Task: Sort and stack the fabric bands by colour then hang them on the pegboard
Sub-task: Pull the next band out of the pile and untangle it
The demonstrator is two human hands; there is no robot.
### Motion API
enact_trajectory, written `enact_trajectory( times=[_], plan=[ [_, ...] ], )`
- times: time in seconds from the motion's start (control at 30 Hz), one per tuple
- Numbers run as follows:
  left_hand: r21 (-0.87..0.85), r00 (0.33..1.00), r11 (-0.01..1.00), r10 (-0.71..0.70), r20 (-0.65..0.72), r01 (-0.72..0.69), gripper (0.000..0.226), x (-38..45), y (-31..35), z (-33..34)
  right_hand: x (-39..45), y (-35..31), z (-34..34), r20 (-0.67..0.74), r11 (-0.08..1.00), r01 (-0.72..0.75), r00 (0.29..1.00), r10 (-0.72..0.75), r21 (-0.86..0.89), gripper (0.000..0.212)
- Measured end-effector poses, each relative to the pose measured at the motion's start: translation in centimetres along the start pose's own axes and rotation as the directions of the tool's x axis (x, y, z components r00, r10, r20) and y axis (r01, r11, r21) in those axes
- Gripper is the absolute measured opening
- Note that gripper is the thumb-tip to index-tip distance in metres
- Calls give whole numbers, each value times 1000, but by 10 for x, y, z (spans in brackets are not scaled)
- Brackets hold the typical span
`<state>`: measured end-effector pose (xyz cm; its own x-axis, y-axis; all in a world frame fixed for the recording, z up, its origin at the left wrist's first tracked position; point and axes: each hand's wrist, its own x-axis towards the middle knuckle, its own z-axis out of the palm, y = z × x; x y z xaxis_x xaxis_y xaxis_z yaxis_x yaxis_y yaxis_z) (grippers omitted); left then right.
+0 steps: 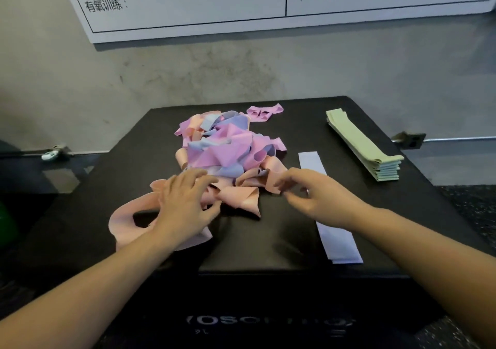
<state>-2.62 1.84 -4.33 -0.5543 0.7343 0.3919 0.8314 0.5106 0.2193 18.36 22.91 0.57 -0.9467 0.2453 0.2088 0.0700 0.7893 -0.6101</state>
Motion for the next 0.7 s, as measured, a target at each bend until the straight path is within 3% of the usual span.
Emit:
enact_trajectory(
  times=[0.17, 0.27, 0.43, 0.7],
  plan=[
    [-131, 981, 976, -164, 101, 176, 52, -5, -32, 10, 54, -34, 24, 147, 943, 193, 976, -158, -270, 32],
    [-215, 988, 965, -143, 55, 152, 49, -9, -36, 19, 77, -52, 36, 209, 871, 259, 960, -185, -418, 35],
    [-144, 999, 988, -49, 16, 50, 38, -10, -43, 28, 119, -55, 57, 355, 808, 292, 928, -111, -511, 37],
    [-158, 999, 987, -28, -40, 22, 22, -12, -45, 33, 160, -24, 62, 206, 717, 149, 979, -8, -681, 47]
  ],
)
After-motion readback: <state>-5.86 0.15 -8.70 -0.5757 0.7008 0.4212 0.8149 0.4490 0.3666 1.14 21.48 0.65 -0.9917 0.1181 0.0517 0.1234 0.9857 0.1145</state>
